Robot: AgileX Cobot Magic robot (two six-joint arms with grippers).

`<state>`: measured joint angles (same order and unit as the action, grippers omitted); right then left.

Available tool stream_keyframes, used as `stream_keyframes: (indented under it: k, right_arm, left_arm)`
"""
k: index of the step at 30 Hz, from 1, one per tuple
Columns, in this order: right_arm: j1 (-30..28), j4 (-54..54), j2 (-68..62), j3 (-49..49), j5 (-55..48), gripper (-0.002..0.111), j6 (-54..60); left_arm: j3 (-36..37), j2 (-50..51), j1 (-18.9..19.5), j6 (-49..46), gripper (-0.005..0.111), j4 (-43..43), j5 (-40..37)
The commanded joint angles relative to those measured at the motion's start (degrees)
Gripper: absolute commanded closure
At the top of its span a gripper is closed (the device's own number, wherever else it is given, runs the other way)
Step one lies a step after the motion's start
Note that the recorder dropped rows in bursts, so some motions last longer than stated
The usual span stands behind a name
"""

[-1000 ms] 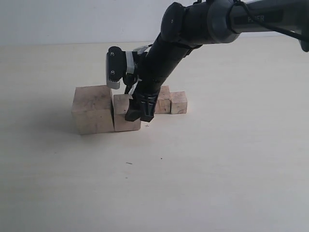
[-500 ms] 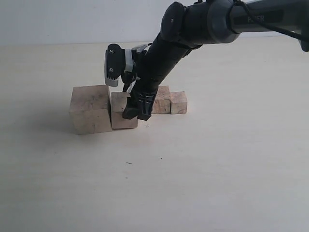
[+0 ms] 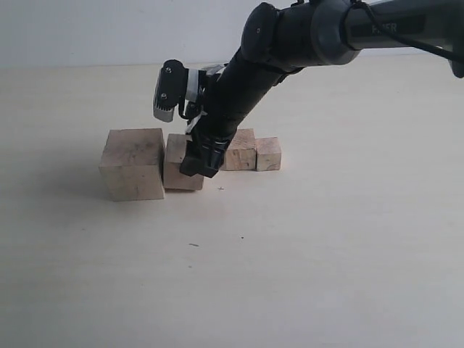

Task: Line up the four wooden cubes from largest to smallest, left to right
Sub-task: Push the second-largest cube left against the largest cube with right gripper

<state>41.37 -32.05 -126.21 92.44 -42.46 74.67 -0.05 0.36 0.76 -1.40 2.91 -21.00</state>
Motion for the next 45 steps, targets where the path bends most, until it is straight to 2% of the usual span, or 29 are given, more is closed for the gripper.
stream_keyframes:
  k: [1,7,15,18,19,21,23,35,40,45]
  right_arm:
    - [-0.08,-1.00,0.13,-0.02,0.34,0.108,-2.88]
    - [-0.08,-1.00,0.13,-0.02,-1.78,0.108,2.75]
    - [-0.08,-1.11,0.13,-0.02,-1.69,0.107,2.90]
    - [-0.08,-4.04,0.13,-0.02,-1.69,0.088,2.90]
    - [-0.08,-4.14,0.13,-0.02,-1.69,0.075,2.90]
    - [-0.08,-4.03,0.13,-0.02,-1.30,0.058,2.90]
    - [-0.08,-4.03,0.13,-0.02,-1.14,0.050,2.90]
    - [-0.08,-4.03,0.13,-0.02,-0.23,0.046,2.79]
    - [-0.08,-4.29,0.13,-0.02,0.64,0.028,-0.16]
    - [-0.08,-4.29,0.13,-0.02,1.36,0.026,-0.31]
  left_arm:
    - [0.05,-0.36,-0.32,-0.05,0.107,0.43,0.78]
    - [0.05,-0.36,-0.32,-0.05,0.107,0.43,0.78]
    - [0.05,-0.36,-0.32,-0.05,0.107,0.43,0.78]
    - [0.05,-0.36,-0.32,-0.05,0.107,0.43,0.78]
    - [0.05,-0.36,-0.32,-0.05,0.107,0.43,0.78]
    - [0.05,-0.36,-0.32,-0.05,0.107,0.43,0.78]
    - [0.05,-0.36,-0.32,-0.05,0.107,0.43,0.78]
    - [0.05,-0.36,-0.32,-0.05,0.107,0.43,0.78]
    - [0.05,-0.36,-0.32,-0.05,0.107,0.43,0.78]
    - [0.05,-0.36,-0.32,-0.05,0.107,0.43,0.78]
